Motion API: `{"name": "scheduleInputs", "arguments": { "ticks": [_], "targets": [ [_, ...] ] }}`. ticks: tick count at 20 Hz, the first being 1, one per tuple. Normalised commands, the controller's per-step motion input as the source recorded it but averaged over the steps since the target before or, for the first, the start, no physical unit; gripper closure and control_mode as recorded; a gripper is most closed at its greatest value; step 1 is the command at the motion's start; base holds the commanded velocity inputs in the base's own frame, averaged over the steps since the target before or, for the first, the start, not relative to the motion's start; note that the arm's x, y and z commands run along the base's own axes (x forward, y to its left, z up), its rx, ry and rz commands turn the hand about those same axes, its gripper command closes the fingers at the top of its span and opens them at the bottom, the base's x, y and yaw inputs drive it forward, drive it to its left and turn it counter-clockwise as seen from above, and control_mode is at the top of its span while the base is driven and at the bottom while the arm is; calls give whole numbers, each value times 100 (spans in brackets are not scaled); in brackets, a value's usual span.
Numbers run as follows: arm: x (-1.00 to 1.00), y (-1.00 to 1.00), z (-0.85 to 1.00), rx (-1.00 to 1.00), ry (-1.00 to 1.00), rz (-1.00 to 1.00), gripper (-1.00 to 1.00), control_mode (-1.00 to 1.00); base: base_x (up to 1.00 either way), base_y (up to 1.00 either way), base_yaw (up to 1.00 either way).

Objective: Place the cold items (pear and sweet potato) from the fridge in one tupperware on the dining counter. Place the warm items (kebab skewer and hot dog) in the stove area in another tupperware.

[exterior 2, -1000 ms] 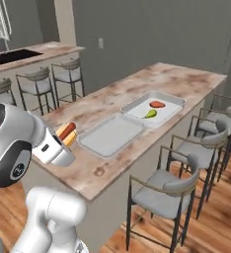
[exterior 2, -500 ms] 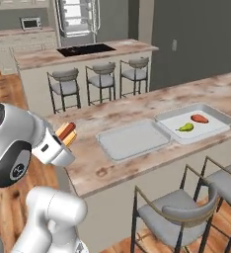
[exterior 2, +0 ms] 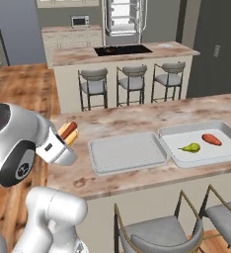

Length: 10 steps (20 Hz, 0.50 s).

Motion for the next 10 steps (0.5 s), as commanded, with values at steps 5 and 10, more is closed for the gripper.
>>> {"name": "scheduleInputs", "arguments": {
  "ticks": [5, 10],
  "targets": [
    [59, -18, -13, 9, 15, -17, 100, -100, 30, -17, -8],
    [100, -15, -54, 19, 21, -26, 100, -100, 0, 0, 0]
  ]
}}
